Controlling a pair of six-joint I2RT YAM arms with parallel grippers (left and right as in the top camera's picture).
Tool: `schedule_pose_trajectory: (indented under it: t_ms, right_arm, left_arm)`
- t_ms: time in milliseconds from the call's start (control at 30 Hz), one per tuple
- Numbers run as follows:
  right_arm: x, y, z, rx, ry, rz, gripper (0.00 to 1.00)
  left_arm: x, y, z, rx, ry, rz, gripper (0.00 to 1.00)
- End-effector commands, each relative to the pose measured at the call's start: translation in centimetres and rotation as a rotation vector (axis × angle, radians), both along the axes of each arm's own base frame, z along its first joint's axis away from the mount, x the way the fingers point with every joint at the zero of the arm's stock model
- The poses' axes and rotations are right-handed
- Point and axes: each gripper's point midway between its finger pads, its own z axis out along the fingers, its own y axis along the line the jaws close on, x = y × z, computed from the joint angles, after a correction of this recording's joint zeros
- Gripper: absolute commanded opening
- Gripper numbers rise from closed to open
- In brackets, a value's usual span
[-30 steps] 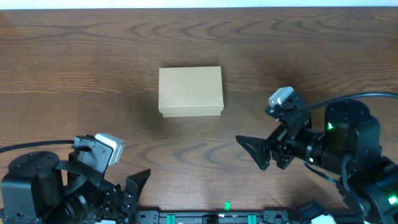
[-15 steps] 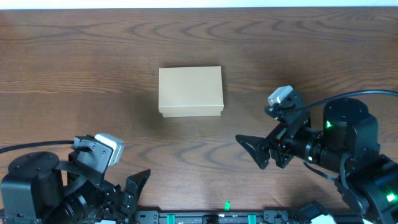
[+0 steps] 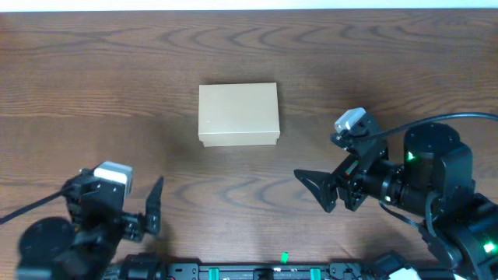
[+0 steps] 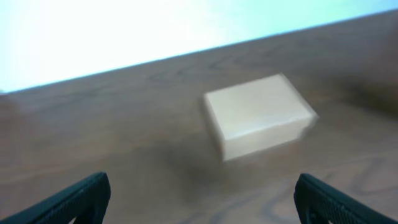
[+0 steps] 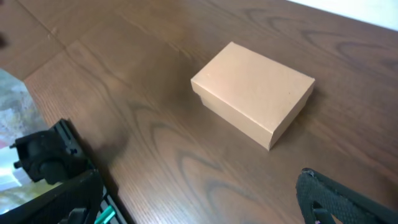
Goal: Pack container
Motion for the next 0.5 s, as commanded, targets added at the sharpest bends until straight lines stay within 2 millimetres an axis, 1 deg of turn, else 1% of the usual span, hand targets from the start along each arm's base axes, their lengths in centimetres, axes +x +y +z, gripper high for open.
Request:
schedule_pose_trajectory:
  t_ms: [0, 67, 133, 233, 367, 467]
  right_arm:
    - [-0.3, 0.2, 0.4, 0.013, 0.000, 0.006, 0.99]
    - [-0.3, 0.2, 0.4, 0.013, 0.000, 0.006, 0.99]
    - [-0.3, 0.2, 0.4, 0.013, 0.000, 0.006, 0.99]
    - [-0.3, 0.2, 0.4, 0.013, 0.000, 0.006, 0.99]
    - [-0.3, 0.2, 0.4, 0.013, -0.001, 0.006, 0.99]
    - [-0.3, 0.2, 0.4, 0.013, -0.001, 0.006, 0.99]
  left_arm:
    - [1.3, 2.2, -5.0, 0.022, 0.035, 0.131, 0.96]
    - [2.0, 2.9, -7.9, -0.015, 0.036, 0.184, 0.95]
    - [2.6, 3.3, -10.3, -0.043, 0.026, 0.217, 0.95]
    - [3.2, 3.5, -13.3, -0.088, -0.001, 0.246, 0.95]
    - [3.7, 3.6, -16.2, -0.110, -0.042, 0.253, 0.95]
    - [4.0, 3.6, -18.1, -0.135, -0.037, 0.264, 0.95]
